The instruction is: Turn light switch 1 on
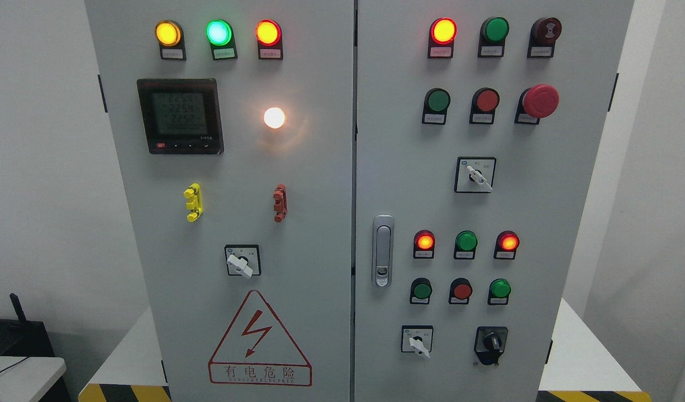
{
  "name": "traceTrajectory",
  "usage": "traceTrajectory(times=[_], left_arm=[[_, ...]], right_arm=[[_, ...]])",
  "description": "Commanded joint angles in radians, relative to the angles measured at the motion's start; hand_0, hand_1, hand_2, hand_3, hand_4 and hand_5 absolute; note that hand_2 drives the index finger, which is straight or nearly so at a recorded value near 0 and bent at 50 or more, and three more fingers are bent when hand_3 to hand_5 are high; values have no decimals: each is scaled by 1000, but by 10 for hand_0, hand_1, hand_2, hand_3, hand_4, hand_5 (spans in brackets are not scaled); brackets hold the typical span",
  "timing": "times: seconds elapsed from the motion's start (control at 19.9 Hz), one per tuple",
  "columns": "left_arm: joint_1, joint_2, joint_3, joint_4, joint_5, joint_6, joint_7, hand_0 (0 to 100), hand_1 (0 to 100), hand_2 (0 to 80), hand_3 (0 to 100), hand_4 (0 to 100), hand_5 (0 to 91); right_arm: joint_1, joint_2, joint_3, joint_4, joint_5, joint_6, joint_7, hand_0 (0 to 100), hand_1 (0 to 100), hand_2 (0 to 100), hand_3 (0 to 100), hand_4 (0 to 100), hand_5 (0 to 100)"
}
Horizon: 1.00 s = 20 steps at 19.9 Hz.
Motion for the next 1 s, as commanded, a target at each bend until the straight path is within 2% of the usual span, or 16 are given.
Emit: traceTrajectory(times=[0.0, 0.1, 0.3, 0.6, 0.75, 0.95], left_arm=[[3, 50, -182, 521, -2, 58, -5, 221, 31, 0, 0, 11, 0], [-9, 70, -250, 547, -2, 124, -11, 253, 54, 0, 0, 0, 0], [-63, 64, -392, 622, -2, 139, -16, 277, 67, 0, 0, 0, 0], [-119, 33, -526, 639, -4, 224, -4, 281, 56, 0, 0, 0, 0], [-144, 21, -564, 639, -8, 251, 27, 278, 44, 0, 0, 0, 0], [-153, 16, -577, 641, -19, 259, 32, 278, 39, 0, 0, 0, 0]], right_arm=[[0, -1, 23, 0, 5, 1, 0, 120, 389, 0, 0, 0, 0], [0, -1, 23, 0, 5, 1, 0, 120, 389, 0, 0, 0, 0], [0, -1, 23, 0, 5, 1, 0, 120, 389, 0, 0, 0, 0], [0, -1, 23, 0, 5, 1, 0, 120, 389, 0, 0, 0, 0], [0, -1, 23, 0, 5, 1, 0, 120, 389, 0, 0, 0, 0], [0, -1, 23, 0, 5, 1, 0, 120, 389, 0, 0, 0, 0]])
